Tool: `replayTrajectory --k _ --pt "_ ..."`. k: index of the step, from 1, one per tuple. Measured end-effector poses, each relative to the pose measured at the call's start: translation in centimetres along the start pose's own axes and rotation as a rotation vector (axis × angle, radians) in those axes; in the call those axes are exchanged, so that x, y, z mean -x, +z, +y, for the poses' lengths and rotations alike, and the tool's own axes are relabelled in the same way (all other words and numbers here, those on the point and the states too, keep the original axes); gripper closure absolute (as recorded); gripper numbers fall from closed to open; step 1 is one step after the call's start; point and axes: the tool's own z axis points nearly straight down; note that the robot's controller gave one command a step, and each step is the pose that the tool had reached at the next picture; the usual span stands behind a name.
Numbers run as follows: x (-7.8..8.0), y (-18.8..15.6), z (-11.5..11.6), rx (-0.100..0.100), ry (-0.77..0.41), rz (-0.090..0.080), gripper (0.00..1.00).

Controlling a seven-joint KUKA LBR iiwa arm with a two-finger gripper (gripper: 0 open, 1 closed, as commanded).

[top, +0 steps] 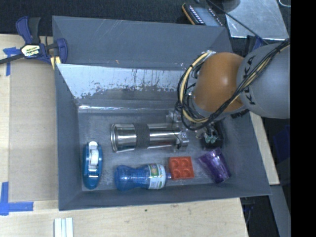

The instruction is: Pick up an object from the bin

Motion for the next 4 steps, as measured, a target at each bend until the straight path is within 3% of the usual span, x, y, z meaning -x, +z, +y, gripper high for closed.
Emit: replayTrajectory --k 4 --pt "0.00 0.00 0.00 0.000 0.000 0.000 1.00"
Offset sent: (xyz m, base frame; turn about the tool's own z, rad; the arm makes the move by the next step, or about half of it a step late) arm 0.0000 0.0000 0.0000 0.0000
